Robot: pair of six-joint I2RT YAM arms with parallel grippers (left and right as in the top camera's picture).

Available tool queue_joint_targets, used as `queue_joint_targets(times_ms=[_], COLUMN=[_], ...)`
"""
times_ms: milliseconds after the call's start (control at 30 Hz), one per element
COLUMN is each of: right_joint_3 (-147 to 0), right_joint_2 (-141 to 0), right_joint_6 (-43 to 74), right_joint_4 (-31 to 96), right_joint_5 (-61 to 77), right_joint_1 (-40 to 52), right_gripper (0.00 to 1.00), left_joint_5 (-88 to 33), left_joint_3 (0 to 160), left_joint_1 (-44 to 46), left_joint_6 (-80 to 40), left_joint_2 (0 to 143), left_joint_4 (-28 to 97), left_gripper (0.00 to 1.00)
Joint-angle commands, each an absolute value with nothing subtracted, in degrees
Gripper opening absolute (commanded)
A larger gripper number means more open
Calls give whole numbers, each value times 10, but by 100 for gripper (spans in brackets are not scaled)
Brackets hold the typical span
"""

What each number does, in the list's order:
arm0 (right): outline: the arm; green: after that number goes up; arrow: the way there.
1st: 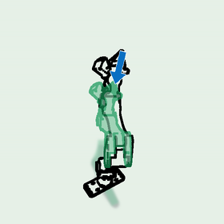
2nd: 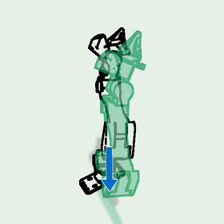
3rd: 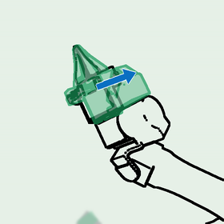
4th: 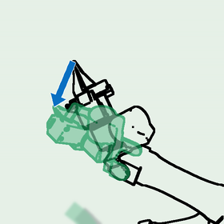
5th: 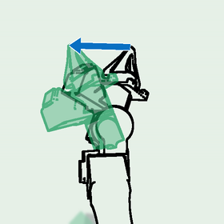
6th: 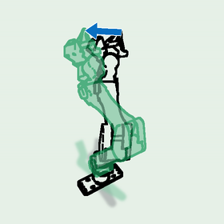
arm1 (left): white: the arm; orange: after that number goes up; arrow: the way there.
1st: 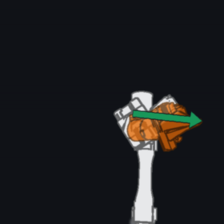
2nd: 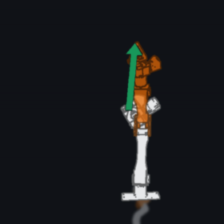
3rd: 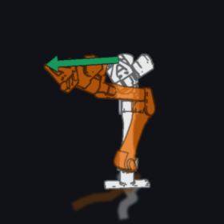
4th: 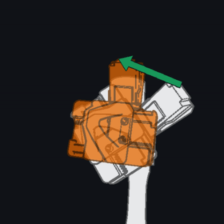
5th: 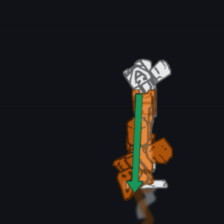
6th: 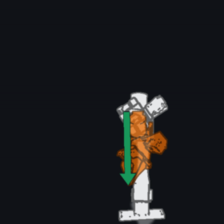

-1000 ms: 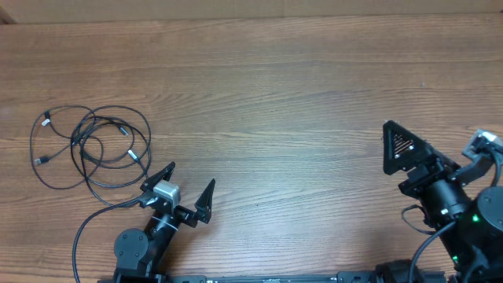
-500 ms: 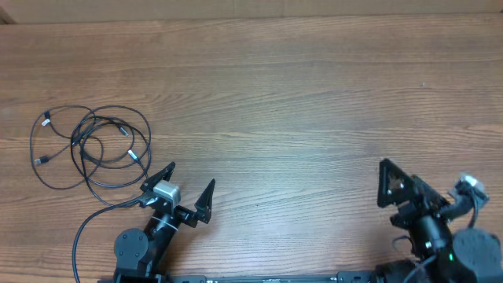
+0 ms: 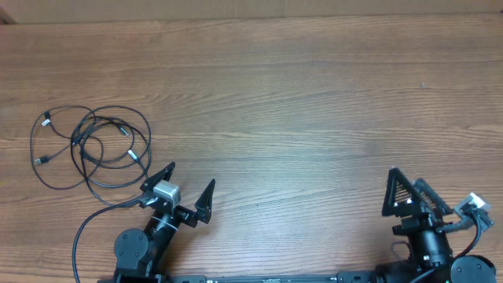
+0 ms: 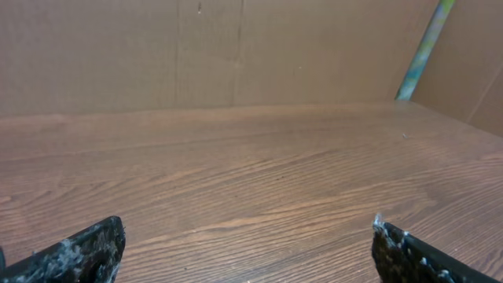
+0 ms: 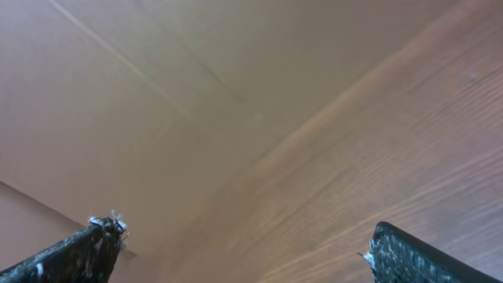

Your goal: Untangle cables

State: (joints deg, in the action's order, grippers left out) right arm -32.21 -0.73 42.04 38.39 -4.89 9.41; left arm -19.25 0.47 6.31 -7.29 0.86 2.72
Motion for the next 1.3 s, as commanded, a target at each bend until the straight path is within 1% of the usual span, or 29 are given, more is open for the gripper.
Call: queue_joint_targets(times_ms=[0, 33, 100, 200, 267, 333, 667, 900, 1033, 1267], right_joint_3=[-285, -276, -224, -173, -141, -112, -3, -5, -5, -5], right_joint_2=[-2, -2, -2, -2, -2, -2, -2, -2, -1, -2], right_joint_6=[418, 418, 415, 411, 376, 354, 326, 270, 267, 265], right_joint_4=[281, 249, 70, -88, -161, -197, -185, -56, 33, 40], right_joint_5=[-76, -80, -84, -90, -90, -90, -90, -90, -90, -83], right_joint_1=[92, 92, 92, 92, 92, 92, 93, 92, 92, 92], right_gripper=[100, 100, 100, 100, 100, 100, 100, 100, 100, 100], left_joint_5=[-190, -190, -190, -190, -190, -190, -190, -190, -190, -190], left_joint_3=[3, 3, 3, 3, 3, 3, 3, 3, 3, 3], left_joint_1=[63, 63, 63, 63, 63, 63, 63, 63, 63, 63], left_joint_6=[-64, -64, -64, -64, -64, -64, -64, -64, -64, -64], left_joint_2=[2, 2, 2, 2, 2, 2, 2, 2, 2, 2], left_joint_4=[28, 28, 28, 28, 28, 28, 28, 28, 28, 28], left_gripper=[100, 100, 100, 100, 99, 100, 100, 100, 100, 100])
